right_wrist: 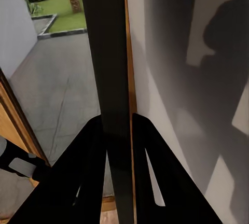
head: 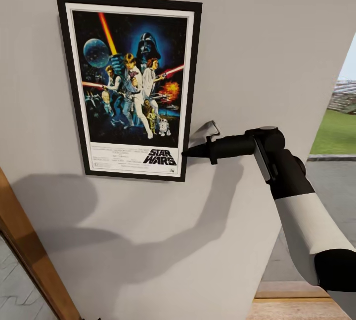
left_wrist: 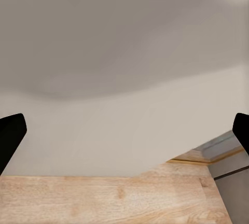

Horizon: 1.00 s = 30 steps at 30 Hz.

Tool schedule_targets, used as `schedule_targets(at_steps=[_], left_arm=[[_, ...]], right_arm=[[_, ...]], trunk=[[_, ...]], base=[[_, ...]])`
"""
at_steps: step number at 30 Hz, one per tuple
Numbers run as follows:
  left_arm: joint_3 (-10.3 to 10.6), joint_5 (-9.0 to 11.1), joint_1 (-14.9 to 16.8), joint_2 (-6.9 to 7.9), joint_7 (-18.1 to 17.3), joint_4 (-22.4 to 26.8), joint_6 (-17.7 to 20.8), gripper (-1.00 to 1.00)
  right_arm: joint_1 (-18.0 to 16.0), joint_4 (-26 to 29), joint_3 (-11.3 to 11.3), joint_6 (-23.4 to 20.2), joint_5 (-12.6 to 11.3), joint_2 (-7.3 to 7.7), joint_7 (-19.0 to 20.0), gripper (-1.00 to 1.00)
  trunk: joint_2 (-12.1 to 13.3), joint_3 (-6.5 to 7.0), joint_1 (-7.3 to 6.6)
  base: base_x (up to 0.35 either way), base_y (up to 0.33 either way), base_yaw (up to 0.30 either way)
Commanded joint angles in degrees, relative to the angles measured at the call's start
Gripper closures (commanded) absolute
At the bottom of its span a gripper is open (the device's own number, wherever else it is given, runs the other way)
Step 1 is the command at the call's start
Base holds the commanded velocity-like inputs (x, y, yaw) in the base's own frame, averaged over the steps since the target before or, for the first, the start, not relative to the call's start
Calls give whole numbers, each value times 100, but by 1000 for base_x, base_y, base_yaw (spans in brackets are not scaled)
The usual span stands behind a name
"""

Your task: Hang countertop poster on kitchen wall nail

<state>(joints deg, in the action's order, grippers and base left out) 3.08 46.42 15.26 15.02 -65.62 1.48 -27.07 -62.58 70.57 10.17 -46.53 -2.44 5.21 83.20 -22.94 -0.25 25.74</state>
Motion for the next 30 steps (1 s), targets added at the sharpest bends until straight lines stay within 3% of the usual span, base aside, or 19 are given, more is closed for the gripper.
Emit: schedule_targets(at_steps=[1, 9, 10, 14, 30], left_arm=[[35, 34, 3, 0, -12, -6, -26, -100], [35, 34, 3, 0, -12, -5, -26, -100], [27, 50, -31, 34, -38, 10, 7, -100], [29, 51, -32, 26, -38, 10, 115, -100], [29, 51, -32, 16, -38, 10, 112, -100]], right_arm=[[-4, -9, 7, -120, 42, 7, -93, 100], [-5, -9, 4, -120, 42, 7, -93, 100], [-2, -35, -25, -108, -60, -28, -26, 100], [-4, -55, -131, -69, -94, -63, 3, 100], [-4, -51, -120, -17, -79, -61, 7, 100]], trunk=[[2, -2, 5], [2, -2, 5], [2, -3, 5], [2, -3, 5], [2, -3, 5]], base=[[0, 0, 0], [0, 0, 0], [0, 0, 0], [0, 0, 0], [0, 0, 0]])
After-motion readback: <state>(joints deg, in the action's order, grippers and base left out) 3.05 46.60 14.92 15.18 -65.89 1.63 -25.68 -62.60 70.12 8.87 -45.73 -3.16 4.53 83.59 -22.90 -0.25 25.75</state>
